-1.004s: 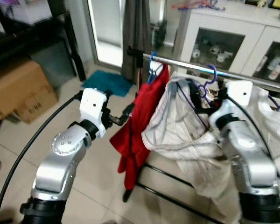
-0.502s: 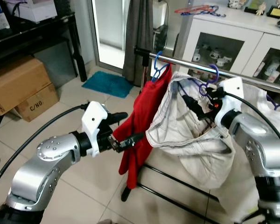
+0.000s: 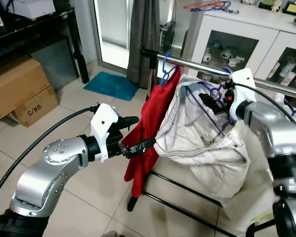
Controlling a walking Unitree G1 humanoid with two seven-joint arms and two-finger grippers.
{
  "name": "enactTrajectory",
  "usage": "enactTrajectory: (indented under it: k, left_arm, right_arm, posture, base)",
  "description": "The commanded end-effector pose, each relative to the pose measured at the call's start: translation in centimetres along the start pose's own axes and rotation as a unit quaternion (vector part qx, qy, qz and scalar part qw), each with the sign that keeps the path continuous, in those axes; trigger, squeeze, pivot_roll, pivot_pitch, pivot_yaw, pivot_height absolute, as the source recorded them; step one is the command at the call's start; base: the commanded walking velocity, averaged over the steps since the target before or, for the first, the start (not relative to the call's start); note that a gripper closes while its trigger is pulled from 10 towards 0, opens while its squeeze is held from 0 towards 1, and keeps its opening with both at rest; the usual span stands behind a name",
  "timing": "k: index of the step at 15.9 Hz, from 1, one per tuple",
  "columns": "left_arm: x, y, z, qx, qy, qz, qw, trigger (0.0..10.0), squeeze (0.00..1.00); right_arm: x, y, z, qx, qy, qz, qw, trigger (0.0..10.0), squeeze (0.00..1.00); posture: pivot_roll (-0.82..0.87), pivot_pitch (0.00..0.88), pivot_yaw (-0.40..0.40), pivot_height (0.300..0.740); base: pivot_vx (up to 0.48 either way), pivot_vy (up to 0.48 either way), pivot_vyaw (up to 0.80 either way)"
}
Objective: Hang hanger
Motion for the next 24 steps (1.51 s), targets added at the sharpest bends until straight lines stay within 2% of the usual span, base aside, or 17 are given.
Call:
enactTrajectory:
  k: [1, 3, 4, 5, 6, 7, 11, 17, 24]
  left_arm:
    - [0.2, -0.1, 0.2, -0.005, -0.005, -0.006, 1.000, 10.0, 0.00]
    - [0.2, -0.1, 0.2, -0.007, -0.005, -0.009, 1.000, 10.0, 0.00]
    - [0.2, -0.2, 0.2, -0.008, -0.006, -0.009, 1.000, 10.0, 0.00]
    - [0.2, -0.2, 0.2, -0.008, -0.006, -0.010, 1.000, 10.0, 0.00]
    - [0.3, -0.3, 0.2, -0.010, -0.007, -0.009, 1.000, 10.0, 0.00]
    - [0.3, -0.3, 0.2, -0.010, -0.010, -0.011, 1.000, 10.0, 0.00]
    - [0.3, -0.4, 0.0, -0.006, -0.012, -0.012, 1.000, 10.0, 0.00]
    - [0.0, -0.3, 0.0, -0.005, -0.013, -0.017, 1.000, 10.0, 0.00]
    - [-0.2, -0.4, 0.0, -0.003, -0.017, -0.025, 1.000, 10.0, 0.00]
  right_arm:
    - [-0.1, -0.1, 0.3, 0.002, 0.001, -0.003, 1.000, 10.0, 0.00]
    - [-0.4, -0.5, 0.4, 0.011, -0.023, -0.005, 1.000, 9.8, 0.00]
    - [-0.4, -0.6, 0.5, 0.014, -0.022, -0.006, 1.000, 8.8, 0.00]
    - [-0.4, -0.6, 0.5, 0.014, -0.022, -0.005, 1.000, 8.8, 0.00]
    - [-0.3, -0.5, 0.5, 0.018, -0.027, -0.002, 0.999, 3.6, 0.00]
    - [-0.1, -0.4, 0.5, 0.028, -0.030, 0.004, 0.999, 0.0, 0.00]
    - [-0.1, -0.1, 1.0, 0.036, -0.024, 0.005, 0.999, 0.0, 0.00]
    - [-1.1, -0.3, 0.2, 0.054, -0.012, -0.018, 0.998, 0.0, 0.00]
    - [-1.4, -0.6, 0.3, 0.049, -0.009, -0.032, 0.998, 0.0, 0.00]
  posture:
    - [0.00, 0.000, -0.046, 0.740]
    - [0.00, 0.000, -0.043, 0.740]
    - [0.00, 0.000, -0.038, 0.740]
    - [0.00, 0.000, -0.036, 0.740]
    - [0.00, 0.000, -0.036, 0.740]
    - [0.00, 0.000, -0.031, 0.740]
    - [0.00, 0.000, -0.029, 0.740]
    - [0.00, 0.000, -0.030, 0.740]
    - [0.00, 0.000, -0.037, 0.740]
  base:
    - [0.000, 0.000, 0.00]
    - [0.000, 0.000, 0.00]
    - [0.000, 0.000, 0.00]
    - [0.000, 0.000, 0.00]
    - [0.000, 0.000, 0.00]
    - [0.000, 0.000, 0.00]
    - [0.000, 0.000, 0.00]
    - [0.000, 0.000, 0.00]
    - [0.000, 0.000, 0.00]
Point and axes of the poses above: a point about 5 cm out from each wrist's last joint towards the gripper, its own y axis pointing back from the gripper into the wrist, its own x axis along the axis of the wrist's last joint, z = x × y, the point moved 4 cm from there along -y, pointing out of the wrist towards the gripper, and after that the axes turned 12 degrees about y, right-handed, at the moved point
